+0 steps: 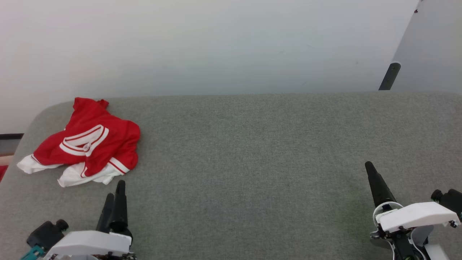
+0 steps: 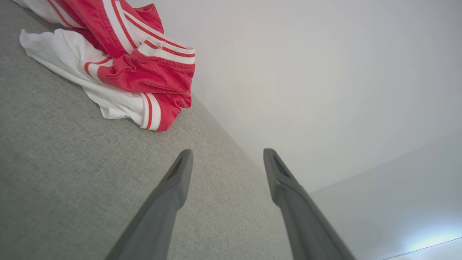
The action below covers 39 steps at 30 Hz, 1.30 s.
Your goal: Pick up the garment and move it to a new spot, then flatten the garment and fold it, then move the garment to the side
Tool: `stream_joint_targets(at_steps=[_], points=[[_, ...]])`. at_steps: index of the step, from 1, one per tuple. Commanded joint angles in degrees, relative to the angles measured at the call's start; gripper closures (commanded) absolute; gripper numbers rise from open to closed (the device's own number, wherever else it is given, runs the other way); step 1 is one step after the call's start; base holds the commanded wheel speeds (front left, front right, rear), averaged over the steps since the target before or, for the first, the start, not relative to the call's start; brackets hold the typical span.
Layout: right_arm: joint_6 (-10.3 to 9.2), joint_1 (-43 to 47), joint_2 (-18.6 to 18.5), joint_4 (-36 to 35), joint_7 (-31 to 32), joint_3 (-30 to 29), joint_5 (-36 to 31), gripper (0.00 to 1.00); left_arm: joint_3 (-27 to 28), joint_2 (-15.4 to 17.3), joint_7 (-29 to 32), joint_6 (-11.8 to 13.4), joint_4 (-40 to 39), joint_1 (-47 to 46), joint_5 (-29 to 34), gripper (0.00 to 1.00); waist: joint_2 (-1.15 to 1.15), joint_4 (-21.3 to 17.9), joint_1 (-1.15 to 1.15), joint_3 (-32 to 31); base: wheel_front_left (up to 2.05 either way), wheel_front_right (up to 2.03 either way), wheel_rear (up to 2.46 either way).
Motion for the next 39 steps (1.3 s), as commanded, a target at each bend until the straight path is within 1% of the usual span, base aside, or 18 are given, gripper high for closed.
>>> stream_joint_targets(at_steps=[1,5,11,18,27,39], points=[[0.03,-2.11,-0.75,-0.21,-0.64,0.63,-3.13,0.00,0.26,0.18,-0.56,-0.11,-1.19,-0.89,2.82,0.00,0.00,0.03,0.00,0.01,0.00,0.00,0.00],[0.03,-2.76,-1.04,0.58,-1.41,1.24,-9.33,0.00,0.15,0.20,-1.36,-0.09,-1.37,-0.72,7.61,0.00,0.00,0.06,0.00,0.05,0.00,0.00,0.00],[0.03,-3.62,-1.04,1.51,-2.56,1.15,-17.34,0.00,-0.32,1.19,-2.50,0.41,-1.07,-0.57,14.56,0.00,0.00,0.01,0.00,0.17,0.00,0.00,0.00],[0.03,-4.56,-0.45,2.26,-3.79,1.32,-25.02,0.00,0.25,2.02,-3.75,0.85,-0.98,-0.36,19.78,0.00,0.00,-0.21,0.00,0.36,0.00,0.00,0.00],[0.03,-5.70,-0.23,3.20,-5.28,0.47,-32.68,0.00,0.00,2.57,-5.17,0.93,-0.50,-0.99,26.01,0.00,0.00,-0.23,0.00,1.07,0.00,0.00,0.00],[0.04,-6.52,-0.20,4.38,-7.12,0.50,-40.61,0.00,-0.46,3.48,-6.98,0.85,0.27,-1.16,33.30,0.00,0.00,-0.26,0.00,1.56,0.00,0.00,0.00]])
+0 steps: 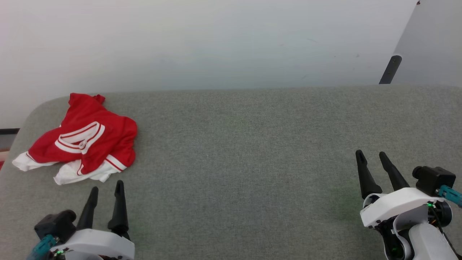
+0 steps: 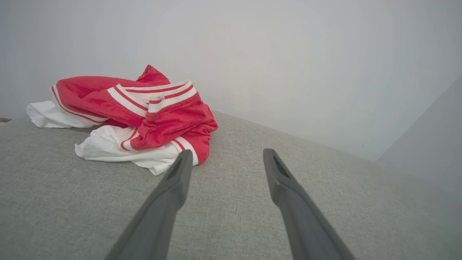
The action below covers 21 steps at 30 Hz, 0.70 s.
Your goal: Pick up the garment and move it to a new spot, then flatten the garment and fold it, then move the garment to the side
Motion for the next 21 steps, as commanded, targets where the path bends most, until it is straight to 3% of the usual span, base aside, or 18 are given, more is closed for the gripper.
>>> stream_joint_targets(at_steps=[1,21], points=[[0.03,-1.29,-0.01,-0.03,-0.67,0.34,-1.78,0.00,0.06,0.56,-0.60,0.22,-0.38,-0.82,1.90,0.00,0.00,-0.05,-0.01,0.06,0.00,0.00,0.00],[0.03,-1.95,0.11,1.60,-3.30,-0.54,-12.18,0.00,-0.21,0.82,-3.20,-0.43,1.04,-0.35,10.19,0.00,0.00,-0.04,-0.01,0.08,0.00,0.00,0.00]])
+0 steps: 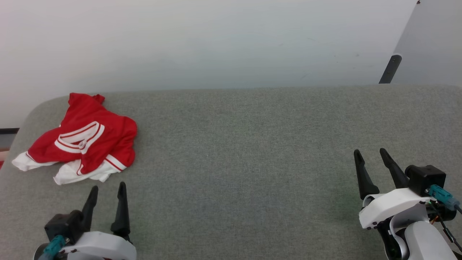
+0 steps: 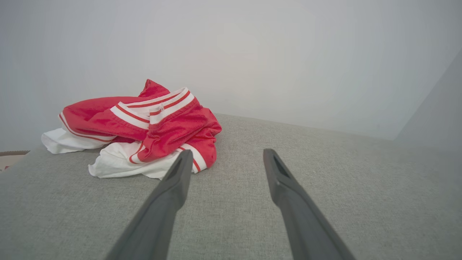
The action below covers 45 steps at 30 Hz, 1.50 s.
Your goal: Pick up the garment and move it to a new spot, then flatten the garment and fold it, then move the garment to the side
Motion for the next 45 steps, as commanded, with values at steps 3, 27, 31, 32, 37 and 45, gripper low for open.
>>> stream_joint_targets(at_steps=[3,27,31,32,37,45], points=[[0.03,-0.69,-0.13,0.34,-0.89,-0.30,-2.32,0.00,0.22,0.42,-0.84,-0.44,0.63,-0.12,1.94,0.00,0.00,-0.11,0.00,-0.10,0.00,0.00,0.00],[0.03,1.38,-0.03,-0.06,-3.37,-2.02,-8.05,0.00,-0.07,1.48,-3.26,-0.94,2.93,-1.42,8.73,0.00,0.00,-0.23,0.00,0.46,0.00,0.00,0.00],[0.03,1.57,-0.03,-0.11,-3.43,-1.94,-8.28,0.00,-0.26,1.26,-3.28,-0.97,2.85,-1.18,8.77,0.00,0.00,-0.38,0.00,0.42,0.00,0.00,0.00],[0.03,1.68,-0.02,-0.14,-3.43,-1.98,-8.21,0.00,-0.29,1.21,-3.28,-0.98,2.86,-1.09,8.73,0.00,0.00,-0.40,0.00,0.41,0.00,0.00,0.00],[0.03,1.93,0.09,-0.16,-3.43,-2.42,-7.72,0.00,-0.53,1.15,-3.28,-0.95,3.17,-0.91,8.45,0.00,0.00,-0.41,0.00,0.39,0.00,0.00,0.00],[0.03,1.88,0.35,-0.25,-3.43,-2.40,-6.81,0.00,-0.97,0.91,-3.28,-0.97,3.47,-1.21,7.55,0.00,0.00,0.57,0.00,0.33,0.00,0.00,0.00]])
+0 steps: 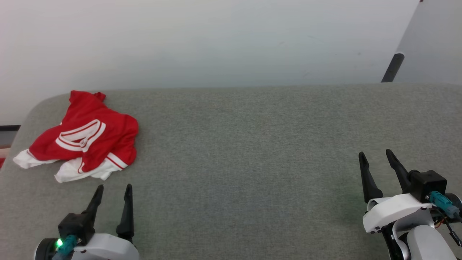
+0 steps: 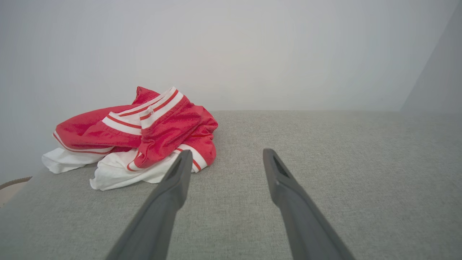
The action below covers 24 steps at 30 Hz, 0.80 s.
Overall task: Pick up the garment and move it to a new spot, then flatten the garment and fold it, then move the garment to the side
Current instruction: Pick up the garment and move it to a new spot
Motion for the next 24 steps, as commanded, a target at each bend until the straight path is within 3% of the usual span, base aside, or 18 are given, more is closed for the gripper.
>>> stream_joint_targets(at_steps=[1,9,24], points=[[0.02,0.75,0.06,-0.22,-0.31,0.00,0.43,0.00,0.23,-0.16,-0.02,-0.13,0.00,-0.24,-0.37,0.00,0.00,0.75,0.00,-0.03,0.00,0.00,0.00],[0.02,1.22,-0.11,-0.27,-0.30,2.22,1.64,0.00,1.40,-1.92,-0.02,-0.10,-1.20,1.37,-0.76,0.00,0.00,7.13,0.00,-0.10,0.00,0.00,0.00],[0.02,-0.64,-0.55,1.76,-0.30,9.44,3.67,0.00,2.65,-4.24,-0.02,0.88,-0.46,3.12,0.13,0.00,0.00,27.40,0.00,-1.06,0.00,0.00,0.00]])
